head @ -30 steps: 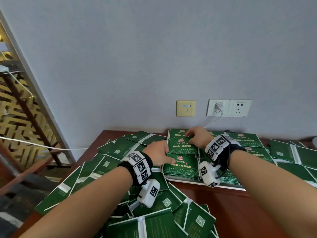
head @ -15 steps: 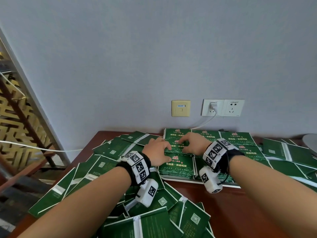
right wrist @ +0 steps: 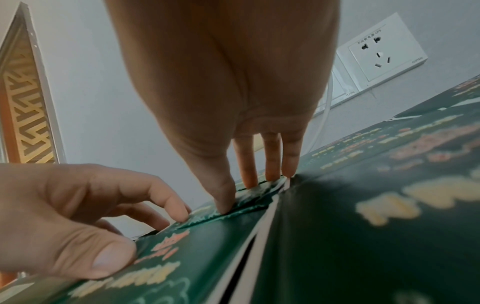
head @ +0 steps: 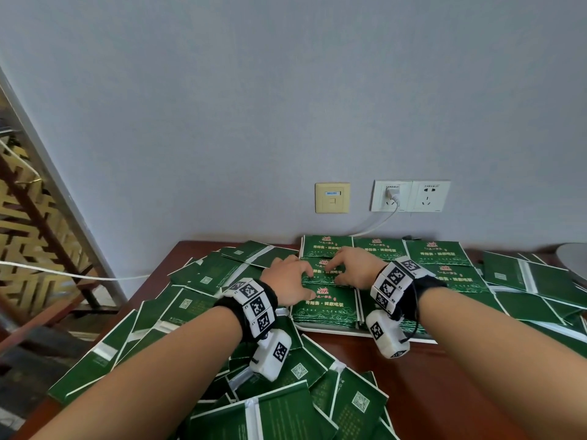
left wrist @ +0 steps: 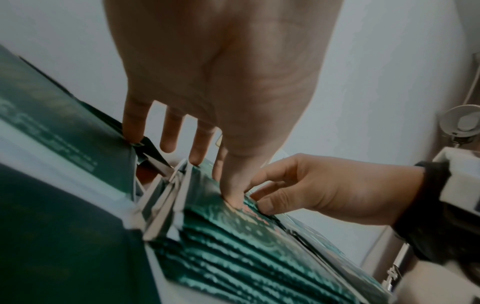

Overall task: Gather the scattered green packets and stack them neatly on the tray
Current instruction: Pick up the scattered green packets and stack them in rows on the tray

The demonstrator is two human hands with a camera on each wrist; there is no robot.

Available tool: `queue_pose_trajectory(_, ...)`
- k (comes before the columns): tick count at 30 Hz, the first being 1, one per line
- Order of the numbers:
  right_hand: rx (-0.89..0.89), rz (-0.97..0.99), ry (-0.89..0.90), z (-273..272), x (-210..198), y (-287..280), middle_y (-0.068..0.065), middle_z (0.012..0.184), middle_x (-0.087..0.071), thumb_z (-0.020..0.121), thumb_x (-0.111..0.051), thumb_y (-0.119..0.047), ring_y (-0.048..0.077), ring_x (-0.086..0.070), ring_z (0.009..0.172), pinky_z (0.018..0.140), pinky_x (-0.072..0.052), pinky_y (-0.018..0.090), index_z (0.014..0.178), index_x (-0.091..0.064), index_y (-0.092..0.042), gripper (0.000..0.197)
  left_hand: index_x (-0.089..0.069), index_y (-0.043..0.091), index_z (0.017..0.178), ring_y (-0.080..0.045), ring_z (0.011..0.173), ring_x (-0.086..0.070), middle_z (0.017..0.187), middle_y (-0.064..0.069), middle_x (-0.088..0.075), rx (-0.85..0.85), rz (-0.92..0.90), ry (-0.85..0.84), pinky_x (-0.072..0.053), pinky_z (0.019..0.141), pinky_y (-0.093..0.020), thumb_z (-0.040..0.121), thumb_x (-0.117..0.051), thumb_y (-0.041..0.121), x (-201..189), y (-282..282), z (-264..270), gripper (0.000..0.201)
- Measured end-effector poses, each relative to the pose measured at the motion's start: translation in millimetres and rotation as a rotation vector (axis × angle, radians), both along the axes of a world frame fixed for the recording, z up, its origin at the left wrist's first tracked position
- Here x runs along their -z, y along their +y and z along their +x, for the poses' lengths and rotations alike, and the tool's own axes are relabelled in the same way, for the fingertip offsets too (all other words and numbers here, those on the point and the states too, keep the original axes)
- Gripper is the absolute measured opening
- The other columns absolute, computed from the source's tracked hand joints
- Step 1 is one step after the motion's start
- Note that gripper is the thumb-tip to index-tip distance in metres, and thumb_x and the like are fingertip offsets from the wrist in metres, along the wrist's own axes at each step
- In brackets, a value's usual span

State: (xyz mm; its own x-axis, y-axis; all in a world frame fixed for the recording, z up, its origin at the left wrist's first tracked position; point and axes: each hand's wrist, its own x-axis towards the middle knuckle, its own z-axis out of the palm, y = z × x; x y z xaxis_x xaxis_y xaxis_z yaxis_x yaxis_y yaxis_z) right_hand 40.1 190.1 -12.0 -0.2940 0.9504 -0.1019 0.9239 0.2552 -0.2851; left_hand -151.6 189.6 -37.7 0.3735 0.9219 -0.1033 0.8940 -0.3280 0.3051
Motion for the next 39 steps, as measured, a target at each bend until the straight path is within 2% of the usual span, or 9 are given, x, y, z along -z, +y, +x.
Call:
queue_pose_trajectory(4,0.002,-0.011,-0.018,1,1,1,-0.001,0.137,-0.055,0.088,-0.067,-0.019,0.018,-0.053,0.121,0.097,-0.038,0.024,0.128,-0.063,-0.026,0.04,-0.054,0.032,0.128,-0.028,0.127,-0.038,0.137,0.003,-0.045,-0.002,-0.009,0.004,-0.039,0.104,-0.046,0.085,-0.069,0.046,0,1,0,0.048)
queue_pose_trajectory(10,0.009,-0.01,0.018,1,-3,-5,0.0,0.137,-0.054,0.089,-0.065,-0.015,0.018,-0.053,0.122,0.097,-0.037,0.022,0.13,-0.061,-0.024,0.043,-0.054,0.031,0.13,-0.029,0.129,-0.038,0.137,0.001,-0.045,-0.007,0.003,0.02,-0.039,0.105,-0.047,0.085,-0.067,0.048,-4,-2,2,0.049)
queue_pose_trajectory(15,0.062,0.077,0.097,8,-22,-21,0.002,0.14,-0.053,0.086,-0.062,-0.01,0.019,-0.052,0.124,0.104,-0.04,0.03,0.129,-0.061,-0.024,0.046,-0.054,0.03,0.129,-0.028,0.131,-0.038,0.141,0.001,-0.044,-0.014,0.056,0.005,-0.038,0.106,-0.049,0.086,-0.065,0.049,-15,-13,5,0.048)
queue_pose_trajectory(18,0.094,0.106,0.102,20,-37,-41,0.001,0.142,-0.052,0.087,-0.062,-0.013,0.019,-0.049,0.128,0.108,-0.036,0.03,0.13,-0.061,-0.022,0.044,-0.055,0.03,0.128,-0.028,0.13,-0.04,0.141,0.001,-0.046,0.007,0.1,-0.01,-0.038,0.106,-0.048,0.087,-0.065,0.046,-31,-25,11,0.045)
queue_pose_trajectory(22,0.157,0.131,0.121,42,-51,-74,0.002,0.142,-0.052,0.088,-0.062,-0.012,0.019,-0.055,0.121,0.098,-0.041,0.025,0.132,-0.058,-0.021,0.045,-0.057,0.029,0.125,-0.027,0.125,-0.046,0.135,-0.001,-0.05,0.037,0.142,-0.046,-0.041,0.104,-0.046,0.086,-0.065,0.043,-48,-46,28,0.042)
queue_pose_trajectory(26,0.227,0.129,0.127,78,-63,-114,0.002,0.141,-0.053,0.089,-0.064,-0.016,0.021,-0.061,0.114,0.098,-0.047,0.031,0.137,-0.054,-0.02,0.049,-0.056,0.029,0.126,-0.029,0.126,-0.043,0.134,-0.002,-0.05,0.086,0.181,-0.049,-0.039,0.105,-0.045,0.088,-0.064,0.041,-63,-71,61,0.041)
queue_pose_trajectory(30,0.339,0.167,0.141,123,-68,-152,0.004,0.135,-0.058,0.085,-0.066,-0.017,0.021,-0.058,0.116,0.098,-0.045,0.027,0.131,-0.058,-0.019,0.047,-0.056,0.026,0.128,-0.025,0.122,-0.047,0.132,-0.002,-0.053,0.176,0.197,-0.055,-0.043,0.1,-0.04,0.089,-0.063,0.039,-74,-98,103,0.042)
queue_pose_trajectory(35,0.468,0.175,0.156,190,-68,-204,0.002,0.129,-0.061,0.084,-0.07,-0.022,0.02,-0.057,0.119,0.098,-0.042,0.025,0.13,-0.058,-0.016,0.048,-0.057,0.027,0.126,-0.026,0.117,-0.052,0.135,-0.001,-0.05,0.272,0.208,-0.06,-0.045,0.099,-0.043,0.089,-0.062,0.038,-77,-127,170,0.039)
queue_pose_trajectory(39,0.573,0.174,0.12,237,-59,-245,0.004,0.132,-0.057,0.086,-0.065,-0.022,0.02,-0.054,0.119,0.096,-0.04,0.025,0.134,-0.054,-0.017,0.05,-0.058,0.029,0.126,-0.026,0.128,-0.046,0.141,-0.003,-0.048,0.33,0.207,-0.052,-0.041,0.105,-0.044,0.087,-0.062,0.038,-70,-147,221,0.04)
